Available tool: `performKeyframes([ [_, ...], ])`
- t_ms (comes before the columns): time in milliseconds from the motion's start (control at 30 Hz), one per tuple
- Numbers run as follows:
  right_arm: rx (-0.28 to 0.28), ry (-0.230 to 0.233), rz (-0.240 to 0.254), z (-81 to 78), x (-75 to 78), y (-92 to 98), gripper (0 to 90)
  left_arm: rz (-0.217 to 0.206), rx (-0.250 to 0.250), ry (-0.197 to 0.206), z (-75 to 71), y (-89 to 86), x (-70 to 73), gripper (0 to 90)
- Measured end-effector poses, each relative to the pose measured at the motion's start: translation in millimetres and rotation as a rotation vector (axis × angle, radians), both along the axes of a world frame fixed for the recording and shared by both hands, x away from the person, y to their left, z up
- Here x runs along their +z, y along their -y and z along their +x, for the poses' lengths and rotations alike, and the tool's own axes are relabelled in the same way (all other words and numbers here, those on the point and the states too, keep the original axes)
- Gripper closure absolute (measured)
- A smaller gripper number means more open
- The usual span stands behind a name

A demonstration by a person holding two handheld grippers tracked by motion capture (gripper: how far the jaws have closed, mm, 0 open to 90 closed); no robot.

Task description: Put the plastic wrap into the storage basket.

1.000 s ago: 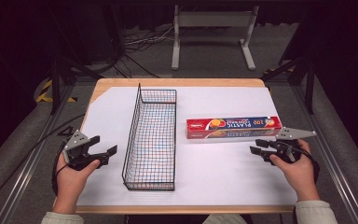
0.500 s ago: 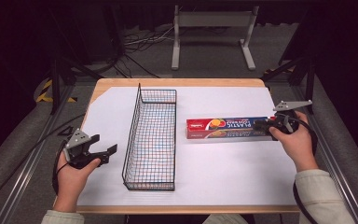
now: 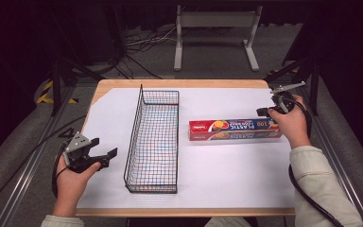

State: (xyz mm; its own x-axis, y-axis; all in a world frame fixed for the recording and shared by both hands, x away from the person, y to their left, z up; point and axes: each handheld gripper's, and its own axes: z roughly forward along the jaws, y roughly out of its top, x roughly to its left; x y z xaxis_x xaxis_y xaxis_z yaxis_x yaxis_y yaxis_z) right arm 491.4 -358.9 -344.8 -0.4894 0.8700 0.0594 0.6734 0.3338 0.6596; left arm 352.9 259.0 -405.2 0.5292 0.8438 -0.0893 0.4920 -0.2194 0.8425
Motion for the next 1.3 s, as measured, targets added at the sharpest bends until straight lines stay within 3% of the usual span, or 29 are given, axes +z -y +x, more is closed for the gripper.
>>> performKeyframes([
  [133, -0.036, 0.000, 0.002, 7.0, -4.2, 4.8, 86.7, -0.001, 0.001, 0.003, -0.3, -0.7, 0.2, 17.8],
  [367, -0.081, -0.036, -0.093, 23.3, -18.3, 10.1, 86.8, 0.003, -0.004, 0.004, 0.6, -0.4, 0.3, 18.5],
  [500, -0.054, -0.051, -0.122, 30.0, -26.4, 9.7, 84.5, 0.006, 0.000, 0.000, 1.3, 0.4, -0.7, 18.8],
  [533, -0.054, -0.069, -0.175, 34.4, -32.1, 10.0, 82.7, 0.008, -0.002, -0.001, 1.6, 0.4, -1.0, 18.5],
  [600, -0.053, -0.072, -0.186, 35.6, -33.7, 10.6, 82.5, 0.010, -0.005, -0.002, 2.2, 0.1, -1.3, 18.3],
  [667, -0.073, -0.106, -0.249, 38.8, -39.1, 13.7, 82.2, 0.002, -0.001, -0.003, 2.4, -0.1, -1.4, 18.3],
  [733, -0.097, -0.103, -0.318, 39.0, -42.2, 15.4, 86.2, 0.007, 0.005, -0.003, 2.7, -1.3, -1.3, 18.3],
  [833, -0.094, -0.118, -0.304, 39.3, -42.8, 16.3, 89.7, 0.002, 0.009, -0.014, 3.1, -2.7, -1.7, 18.6],
  [933, -0.070, -0.172, -0.336, 38.3, -41.2, 13.7, 90.0, -0.002, 0.004, -0.016, 4.2, -2.2, -1.9, 18.7],
  [1033, -0.056, -0.232, -0.320, 34.2, -39.3, 16.0, 90.0, 0.003, 0.001, -0.018, 5.1, -0.5, -1.4, 18.7],
  [1133, -0.063, -0.312, -0.259, 22.6, -38.1, 21.2, 90.0, -0.003, 0.008, -0.025, 7.2, -0.3, -1.6, 18.8],
  [1300, -0.004, -0.350, -0.262, 0.0, -36.2, 21.9, 90.0, -0.017, 0.015, -0.029, 10.6, -0.5, -0.3, 18.9],
])
